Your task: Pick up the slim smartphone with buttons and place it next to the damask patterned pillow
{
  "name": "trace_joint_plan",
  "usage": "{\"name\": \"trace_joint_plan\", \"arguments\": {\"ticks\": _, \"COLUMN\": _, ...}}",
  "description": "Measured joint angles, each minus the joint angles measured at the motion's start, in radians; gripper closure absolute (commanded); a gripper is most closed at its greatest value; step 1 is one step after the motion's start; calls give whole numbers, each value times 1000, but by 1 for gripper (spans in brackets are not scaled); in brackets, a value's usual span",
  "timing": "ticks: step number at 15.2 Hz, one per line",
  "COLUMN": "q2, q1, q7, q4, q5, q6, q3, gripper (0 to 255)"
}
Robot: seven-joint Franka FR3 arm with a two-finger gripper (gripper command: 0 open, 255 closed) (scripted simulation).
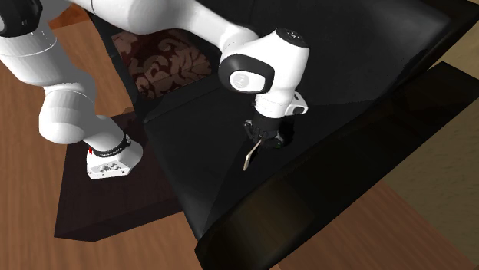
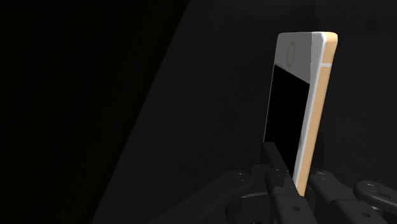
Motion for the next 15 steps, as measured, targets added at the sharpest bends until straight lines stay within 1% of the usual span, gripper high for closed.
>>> {"name": "trace_joint_plan", "arguments": {"ticks": 8, "q2": -49, "q1": 5, "q7": -2, "q4": 52, "q5": -14, "q6": -99, "q3": -2, "gripper": 255}}
{"name": "trace_joint_plan", "arguments": {"ticks": 15, "q2": -70, "q1": 7, "q7": -11, "q4": 123, "q5": -18, "q6": -189, "q3": -3, "gripper": 255}}
